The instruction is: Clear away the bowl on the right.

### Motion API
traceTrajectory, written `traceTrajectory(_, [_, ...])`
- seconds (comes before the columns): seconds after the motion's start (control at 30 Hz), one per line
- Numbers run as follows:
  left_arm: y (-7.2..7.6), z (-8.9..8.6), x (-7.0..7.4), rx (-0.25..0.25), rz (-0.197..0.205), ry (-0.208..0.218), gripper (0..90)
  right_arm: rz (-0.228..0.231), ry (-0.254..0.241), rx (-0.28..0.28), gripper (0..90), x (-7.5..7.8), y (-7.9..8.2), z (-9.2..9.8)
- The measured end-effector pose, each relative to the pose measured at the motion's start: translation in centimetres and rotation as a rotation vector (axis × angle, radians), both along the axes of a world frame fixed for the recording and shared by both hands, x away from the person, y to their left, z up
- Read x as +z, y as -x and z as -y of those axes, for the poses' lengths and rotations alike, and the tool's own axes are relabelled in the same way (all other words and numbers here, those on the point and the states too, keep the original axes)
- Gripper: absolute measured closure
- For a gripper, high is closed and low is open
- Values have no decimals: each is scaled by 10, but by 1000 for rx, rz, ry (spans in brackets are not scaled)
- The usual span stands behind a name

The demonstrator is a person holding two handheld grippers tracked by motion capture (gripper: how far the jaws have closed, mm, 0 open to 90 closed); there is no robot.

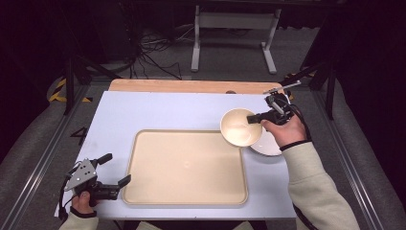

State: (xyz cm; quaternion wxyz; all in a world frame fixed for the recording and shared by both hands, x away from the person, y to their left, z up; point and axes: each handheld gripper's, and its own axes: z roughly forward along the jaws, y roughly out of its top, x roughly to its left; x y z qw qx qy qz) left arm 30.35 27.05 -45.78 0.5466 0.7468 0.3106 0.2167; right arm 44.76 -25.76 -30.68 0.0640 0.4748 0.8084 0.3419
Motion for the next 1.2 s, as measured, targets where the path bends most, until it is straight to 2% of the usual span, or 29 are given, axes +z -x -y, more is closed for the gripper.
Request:
traceTrajectory(0.37, [0, 1, 0, 4, -16, -3, 3, 0, 5, 89, 822, 8, 8, -45])
traceTrajectory(0.47, [0, 1, 1, 4, -16, -7, 3, -10, -9, 109, 822, 10, 10, -55])
traceTrajectory(0.73, [0, 0, 1, 4, -18, -2, 3, -26, -3, 167, 821, 10, 16, -82])
traceTrajectory(1.2, [0, 0, 1, 6, -17, 0, 3, -37, -28, 236, 819, 8, 21, -112])
